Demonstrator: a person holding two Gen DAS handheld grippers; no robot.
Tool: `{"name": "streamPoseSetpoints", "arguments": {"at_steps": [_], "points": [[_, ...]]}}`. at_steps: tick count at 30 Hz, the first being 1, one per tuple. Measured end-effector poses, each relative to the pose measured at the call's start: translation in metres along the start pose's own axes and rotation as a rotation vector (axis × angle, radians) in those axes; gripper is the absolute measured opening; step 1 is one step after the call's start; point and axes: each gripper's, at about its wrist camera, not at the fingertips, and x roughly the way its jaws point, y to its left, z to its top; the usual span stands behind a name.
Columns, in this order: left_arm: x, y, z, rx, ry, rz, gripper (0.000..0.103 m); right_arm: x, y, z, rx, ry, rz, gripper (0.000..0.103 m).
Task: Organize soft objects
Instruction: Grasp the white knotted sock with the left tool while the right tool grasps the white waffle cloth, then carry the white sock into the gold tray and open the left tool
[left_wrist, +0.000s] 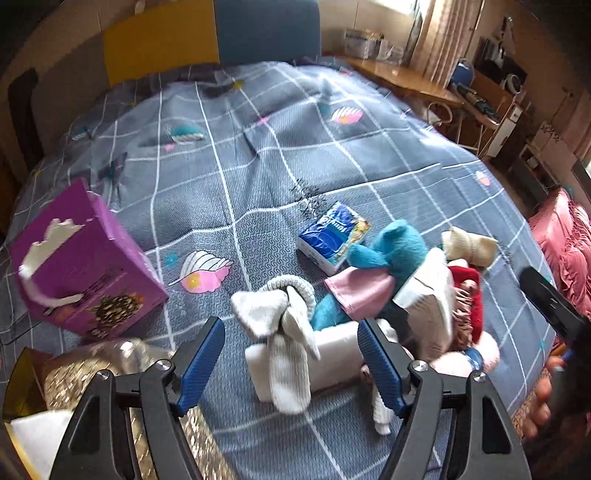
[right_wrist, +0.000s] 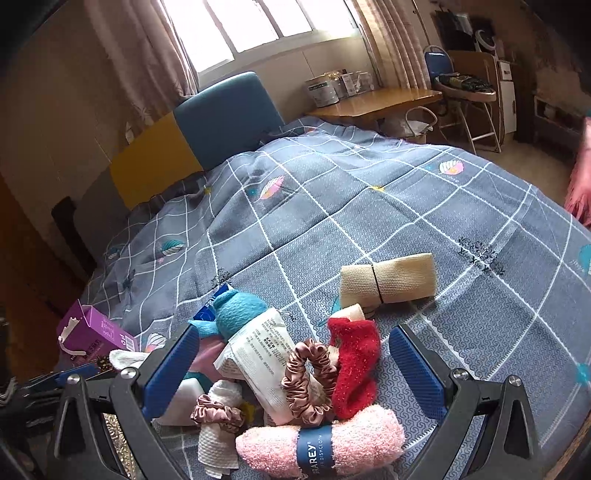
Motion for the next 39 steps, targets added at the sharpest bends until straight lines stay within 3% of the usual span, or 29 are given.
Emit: {"name": "streamPoseSetpoints", "arguments": {"at_steps": [4,6,7,10,13,15,19,22,26,30,33,39], "points": [[0.029,-0.002,0.011,0.0,0.064,0.016,0.075,0.002,-0.004,0.0,0.032,0.019,0.036,0.103],[0.042,-0.001,0.011,-0.015,0.104,0.01,0.054,0.004,-0.002,0.0,0.028,0.029,0.05,0.103],[0.045,0.0,0.011,-0.024,0.113,0.015,0.038,0.005,-0.001,0.0,0.021,0.036,0.059,0.103],[0.04,0.004,0.008,-0.032,0.085,-0.005,0.021,0.008,0.01,-0.004,-0.031,0.055,0.086,0.103],[0.026,0.012,0.007,-0.055,0.037,-0.018,0.02,0.011,0.027,-0.01,-0.118,0.085,0.124,0.091],[0.016,0.014,0.006,-0.05,0.014,-0.033,0.018,0.017,0.043,-0.019,-0.195,0.135,0.174,0.071],[-0.004,0.011,0.009,-0.026,-0.034,-0.062,0.018,0.04,0.079,-0.05,-0.377,0.314,0.252,0.064],[-0.019,0.013,0.023,-0.03,-0.072,-0.086,0.018,0.061,0.096,-0.073,-0.504,0.399,0.158,0.06],[-0.055,0.027,0.049,-0.057,-0.177,-0.092,0.018,0.087,0.097,-0.089,-0.547,0.497,0.077,0.056],[-0.106,0.074,0.067,-0.145,-0.321,-0.047,0.018,0.103,0.101,-0.098,-0.565,0.532,0.05,0.047],[-0.134,0.123,0.061,-0.229,-0.398,0.043,0.018,0.106,0.103,-0.101,-0.587,0.529,0.042,0.042],[-0.154,0.237,-0.003,-0.478,-0.422,0.196,0.018,0.107,0.105,-0.099,-0.573,0.53,0.048,0.042]]}}
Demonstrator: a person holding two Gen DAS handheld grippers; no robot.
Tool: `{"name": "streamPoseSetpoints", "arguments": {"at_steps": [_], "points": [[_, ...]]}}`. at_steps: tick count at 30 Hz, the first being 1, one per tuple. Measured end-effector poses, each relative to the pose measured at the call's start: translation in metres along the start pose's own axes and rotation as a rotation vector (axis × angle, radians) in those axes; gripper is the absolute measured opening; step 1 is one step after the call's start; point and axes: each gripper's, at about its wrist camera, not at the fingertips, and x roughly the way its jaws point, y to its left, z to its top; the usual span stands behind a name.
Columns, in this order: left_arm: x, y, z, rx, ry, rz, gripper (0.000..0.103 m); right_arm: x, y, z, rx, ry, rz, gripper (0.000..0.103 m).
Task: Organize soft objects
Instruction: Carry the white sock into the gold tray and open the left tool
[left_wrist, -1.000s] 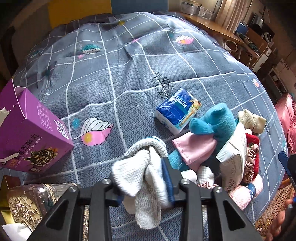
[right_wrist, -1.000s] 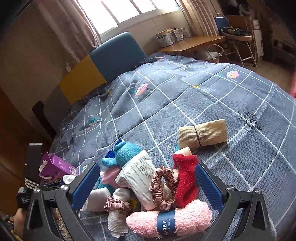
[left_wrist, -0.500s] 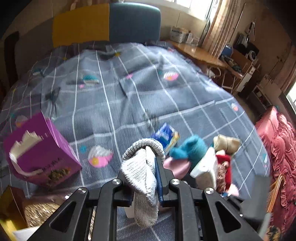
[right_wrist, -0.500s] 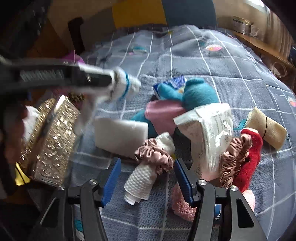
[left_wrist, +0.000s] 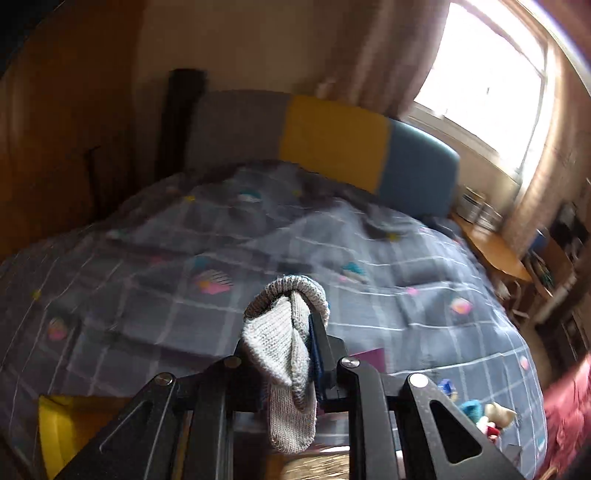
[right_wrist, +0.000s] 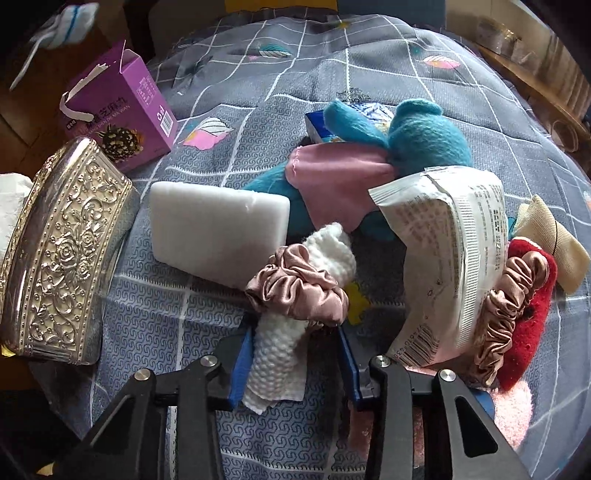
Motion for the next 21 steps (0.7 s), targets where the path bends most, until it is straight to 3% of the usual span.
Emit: {"name": "streamPoseSetpoints", "arguments": {"at_steps": [5,9,12,14,16,21], "points": [[-0.01,0.092,-0.05,-0.141,0.031,0.08,0.018,-0.003,0.0,-0.005,-0.009,-0.003,-0.01,0.042],[-0.011,0.132,-0.104,-0.197,0.094,0.095,0.018,-0.003,-0.002,-0.004,0.014,0.001,0.004,0.042],[-0.003,0.143,-0.14,-0.22,0.156,0.067,0.023,-0.003,-0.003,-0.005,0.019,-0.003,0.006,0.042],[0.003,0.143,-0.158,-0.216,0.19,0.054,0.034,-0.003,-0.003,-0.005,0.017,-0.005,0.004,0.042],[0.008,0.138,-0.175,-0.192,0.229,0.035,0.037,-0.004,-0.003,-0.006,0.021,-0.008,0.004,0.042],[-0.008,0.12,-0.199,-0.124,0.21,0.025,0.049,-0.007,-0.007,-0.007,0.039,-0.012,0.018,0.044]]}}
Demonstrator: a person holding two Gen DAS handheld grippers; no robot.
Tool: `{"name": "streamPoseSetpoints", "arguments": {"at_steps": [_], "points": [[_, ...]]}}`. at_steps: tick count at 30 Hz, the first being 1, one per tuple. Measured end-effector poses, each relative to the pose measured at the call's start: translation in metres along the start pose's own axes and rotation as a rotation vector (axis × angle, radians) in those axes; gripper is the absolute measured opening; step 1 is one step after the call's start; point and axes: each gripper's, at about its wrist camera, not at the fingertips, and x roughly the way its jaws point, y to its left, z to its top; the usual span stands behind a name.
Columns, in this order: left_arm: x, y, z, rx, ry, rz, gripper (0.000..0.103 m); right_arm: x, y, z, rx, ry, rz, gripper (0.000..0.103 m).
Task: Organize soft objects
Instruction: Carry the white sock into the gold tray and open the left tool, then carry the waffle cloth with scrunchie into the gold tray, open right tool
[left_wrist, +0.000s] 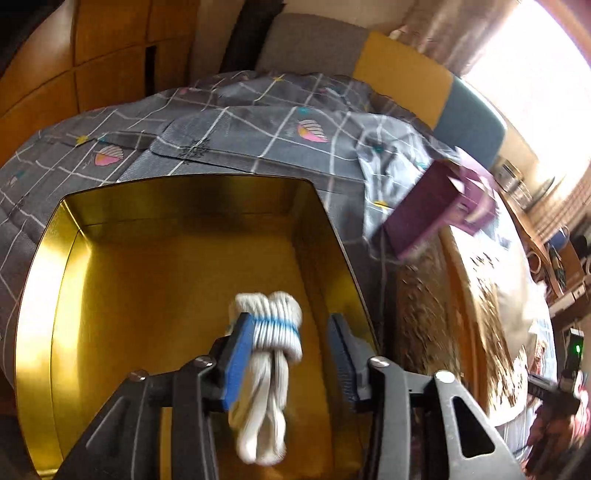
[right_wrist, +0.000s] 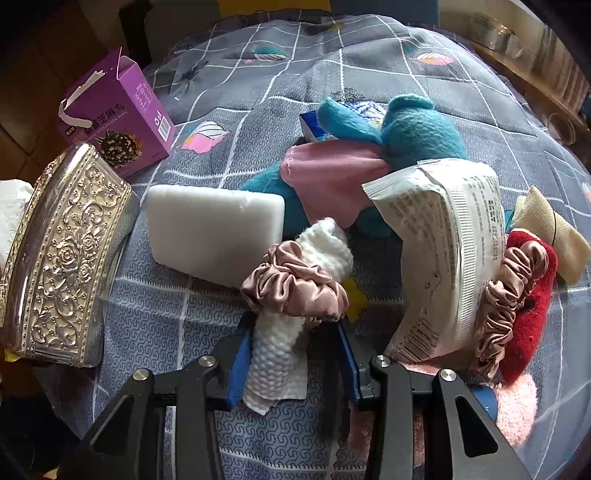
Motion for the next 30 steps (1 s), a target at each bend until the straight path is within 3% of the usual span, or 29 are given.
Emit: {"name": "streamPoseSetpoints", "arguments": {"at_steps": [2,7,10,11,14,21,26,30], "points": [[-0.008,-0.003,-0.01,0.014,-0.015,-0.01,0.058,-0.002,-0.003,-0.001,0.007,0.0,0.007,0.045],[-0.026,-0.004,-0.028,0.04,-0.032,-0.02,0.063,-0.011,-0.01,-0.002,0.05,-0.014,0.02,0.047],[-0.034,-0.004,-0.034,0.036,-0.033,-0.033,0.063,-0.016,-0.011,-0.005,0.051,-0.031,-0.016,0.038],[-0.037,-0.004,-0.036,0.04,-0.032,-0.039,0.063,-0.016,-0.011,-0.006,0.048,-0.029,-0.026,0.023],[-0.046,-0.005,-0.042,0.061,-0.05,-0.037,0.063,-0.02,-0.009,-0.01,0.037,-0.043,-0.054,0.019],[-0.061,-0.013,-0.049,0.108,-0.114,0.038,0.063,-0.04,-0.008,-0.016,0.081,-0.053,-0.014,0.018],[-0.067,-0.007,-0.05,0.097,-0.128,0.072,0.063,-0.067,0.008,0.008,0.046,-0.105,-0.006,0.018],[-0.069,0.003,-0.052,0.069,-0.122,0.063,0.063,-0.081,0.031,0.049,-0.002,-0.146,-0.041,0.018]]}}
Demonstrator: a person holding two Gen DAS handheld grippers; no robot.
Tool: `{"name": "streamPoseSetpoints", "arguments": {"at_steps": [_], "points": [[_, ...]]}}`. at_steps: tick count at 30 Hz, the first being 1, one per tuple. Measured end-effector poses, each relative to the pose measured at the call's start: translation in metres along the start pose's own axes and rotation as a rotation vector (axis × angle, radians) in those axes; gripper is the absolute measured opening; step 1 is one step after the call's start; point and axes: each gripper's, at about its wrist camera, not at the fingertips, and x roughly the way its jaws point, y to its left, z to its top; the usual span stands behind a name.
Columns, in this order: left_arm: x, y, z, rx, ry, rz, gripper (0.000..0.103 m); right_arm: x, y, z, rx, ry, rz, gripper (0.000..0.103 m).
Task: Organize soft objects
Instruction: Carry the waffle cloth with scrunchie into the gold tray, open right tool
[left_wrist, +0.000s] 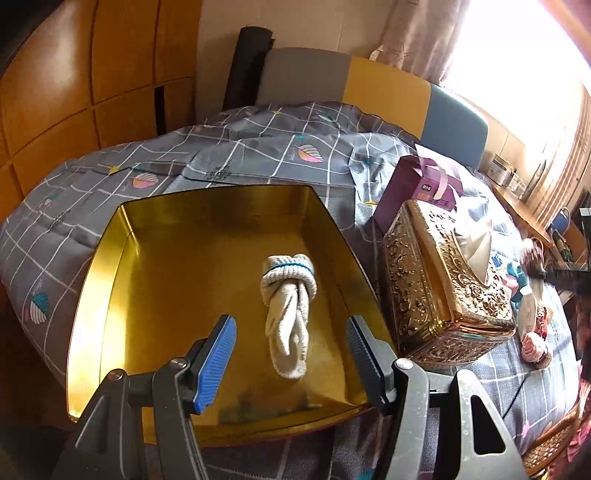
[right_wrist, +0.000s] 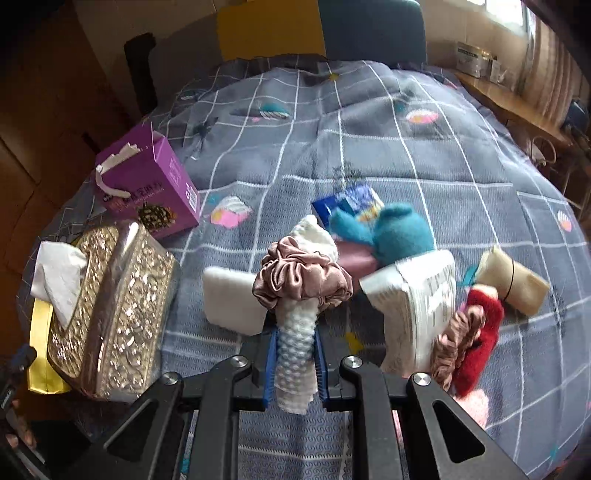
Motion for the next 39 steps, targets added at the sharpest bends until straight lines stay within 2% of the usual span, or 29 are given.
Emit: {"name": "streamPoseSetpoints", "arguments": {"at_steps": [4,6,9,11,13,16,21,25,29,33,39], "points": [[-0.002,0.007,-0.003,-0.005,0.002,0.013,0.063,0.0,0.033,0.05,-0.031,-0.031,0.006,0.018],[-0.002,0.012,-0.005,-0.01,0.004,0.018,0.063,-0.005,0.057,0.074,-0.05,-0.06,0.038,0.018],[-0.002,0.019,-0.007,-0.022,0.009,0.032,0.063,-0.015,0.105,0.099,-0.116,-0.112,0.129,0.018],[-0.003,0.024,-0.007,-0.036,0.007,0.047,0.063,-0.026,0.144,0.102,-0.199,-0.139,0.212,0.018],[-0.003,0.029,-0.007,-0.051,0.004,0.072,0.063,-0.036,0.181,0.092,-0.284,-0.145,0.287,0.018],[-0.004,0.034,-0.006,-0.067,-0.002,0.081,0.063,-0.041,0.232,0.06,-0.41,-0.112,0.399,0.018],[-0.007,0.042,-0.006,-0.084,-0.008,0.097,0.063,-0.028,0.29,-0.003,-0.574,-0.005,0.492,0.018],[-0.009,0.048,-0.007,-0.1,-0.011,0.114,0.063,-0.015,0.318,-0.046,-0.677,0.059,0.505,0.018],[-0.009,0.054,-0.007,-0.115,-0.011,0.122,0.063,-0.001,0.335,-0.073,-0.751,0.11,0.507,0.018],[-0.01,0.057,-0.008,-0.123,-0.013,0.123,0.063,0.013,0.34,-0.09,-0.789,0.145,0.489,0.018],[-0.011,0.061,-0.009,-0.139,-0.013,0.129,0.063,0.034,0.34,-0.096,-0.774,0.183,0.459,0.024]]}}
